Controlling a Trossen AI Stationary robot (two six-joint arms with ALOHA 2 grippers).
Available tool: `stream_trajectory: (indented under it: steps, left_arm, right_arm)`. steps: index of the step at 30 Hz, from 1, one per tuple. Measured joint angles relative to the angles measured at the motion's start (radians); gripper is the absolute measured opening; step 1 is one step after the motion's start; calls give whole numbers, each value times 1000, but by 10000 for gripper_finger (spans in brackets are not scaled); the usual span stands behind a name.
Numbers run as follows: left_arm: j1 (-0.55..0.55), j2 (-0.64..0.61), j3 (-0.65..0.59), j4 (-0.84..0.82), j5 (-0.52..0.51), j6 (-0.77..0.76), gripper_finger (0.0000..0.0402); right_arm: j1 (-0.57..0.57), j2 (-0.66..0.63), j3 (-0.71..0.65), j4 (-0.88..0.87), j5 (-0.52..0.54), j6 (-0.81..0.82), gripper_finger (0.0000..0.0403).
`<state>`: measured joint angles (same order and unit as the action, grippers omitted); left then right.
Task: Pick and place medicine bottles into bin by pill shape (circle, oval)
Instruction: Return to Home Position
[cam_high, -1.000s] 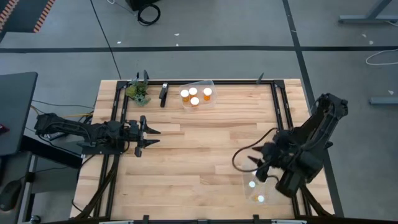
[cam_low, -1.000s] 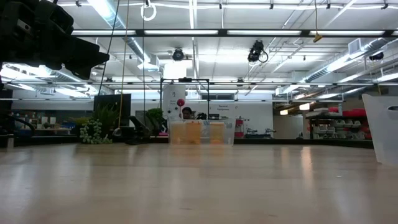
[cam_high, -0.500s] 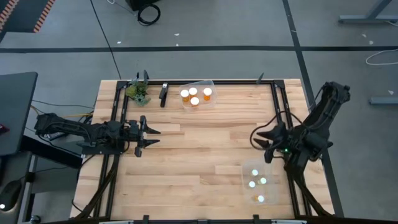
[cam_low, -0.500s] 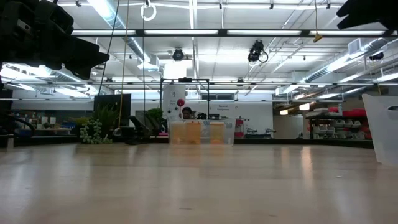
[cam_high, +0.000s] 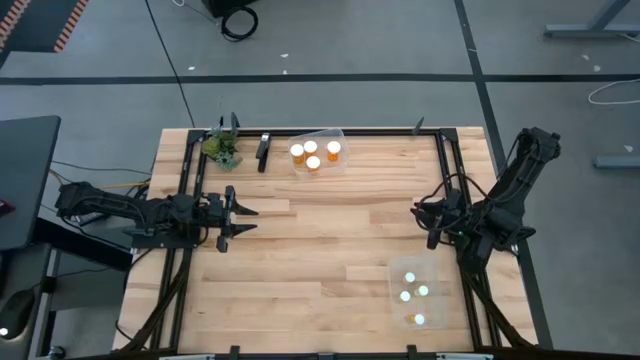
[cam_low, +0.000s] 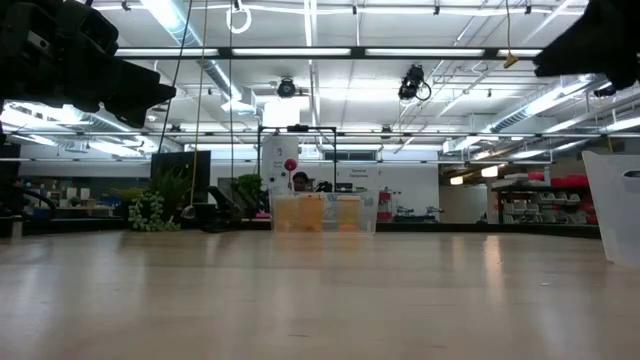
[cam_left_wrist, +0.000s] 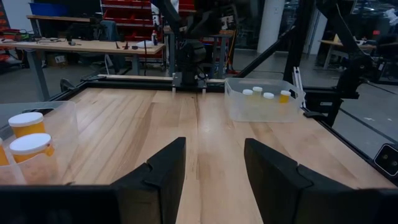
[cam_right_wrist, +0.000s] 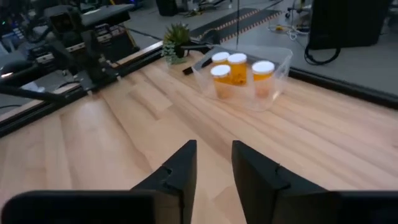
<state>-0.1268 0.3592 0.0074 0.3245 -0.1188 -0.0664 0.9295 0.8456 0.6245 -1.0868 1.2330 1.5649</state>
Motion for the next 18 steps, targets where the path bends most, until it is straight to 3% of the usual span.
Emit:
stream_trajectory:
  steps: [10, 18]
  left_arm:
    - [0, 0, 0, 0, 0, -1, 172]
    - [0, 0, 0, 0, 0, -1, 172]
  right_arm:
    - [29, -71, -207, 94, 30, 138, 33]
    - [41, -195, -247, -37, 88, 222, 11]
